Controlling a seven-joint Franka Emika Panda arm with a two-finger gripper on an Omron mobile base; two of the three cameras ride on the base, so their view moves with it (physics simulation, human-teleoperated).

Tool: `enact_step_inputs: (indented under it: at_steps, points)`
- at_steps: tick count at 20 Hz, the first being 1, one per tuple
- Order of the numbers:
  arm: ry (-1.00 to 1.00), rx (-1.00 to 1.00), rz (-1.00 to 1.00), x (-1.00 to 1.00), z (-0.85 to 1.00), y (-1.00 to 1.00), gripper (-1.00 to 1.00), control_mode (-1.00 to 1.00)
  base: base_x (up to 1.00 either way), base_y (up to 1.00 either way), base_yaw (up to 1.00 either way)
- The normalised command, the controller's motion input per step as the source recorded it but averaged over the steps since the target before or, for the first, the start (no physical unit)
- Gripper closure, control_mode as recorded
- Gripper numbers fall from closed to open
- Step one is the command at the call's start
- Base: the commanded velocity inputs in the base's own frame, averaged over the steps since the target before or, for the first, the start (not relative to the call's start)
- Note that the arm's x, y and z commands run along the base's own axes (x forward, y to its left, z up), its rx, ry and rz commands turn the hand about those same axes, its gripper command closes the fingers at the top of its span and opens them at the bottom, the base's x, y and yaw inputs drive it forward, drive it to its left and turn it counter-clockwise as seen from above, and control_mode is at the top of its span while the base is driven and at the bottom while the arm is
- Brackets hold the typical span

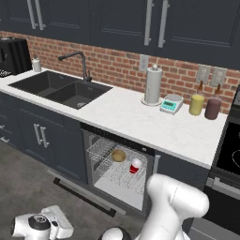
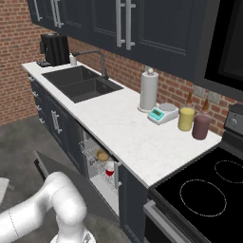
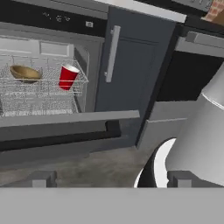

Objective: Pick up the cup and bowl from the counter, place them in the dishwasher, and close the dishwasher door.

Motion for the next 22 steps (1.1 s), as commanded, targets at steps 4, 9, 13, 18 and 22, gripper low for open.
enact_step_inputs:
  at_steps: [4, 9, 13, 18, 22]
  points:
    - [0.00, -0.37, 0.00, 0.29, -0.98, 0.00, -1.00, -1.00, 0.00, 0.00, 0.00]
    - [0.04, -0.36, 0.00, 0.48, -0.97, -0.03, -1.00, -1.00, 0.00, 0.00, 0.00]
    - [0.00, -0.22, 0.05, 0.70, -1.00, -0.27, -1.00, -1.00, 0.00, 0.00, 0.00]
    - [-0.17, -0.03, 0.12, 0.57, -0.97, -0.56, -1.00, -1.00, 0.00, 0.00, 0.00]
    - [-0.11, 0.00, 0.13, 0.67, -0.49, -0.43, -1.00, -1.00, 0.00, 0.00, 0.00]
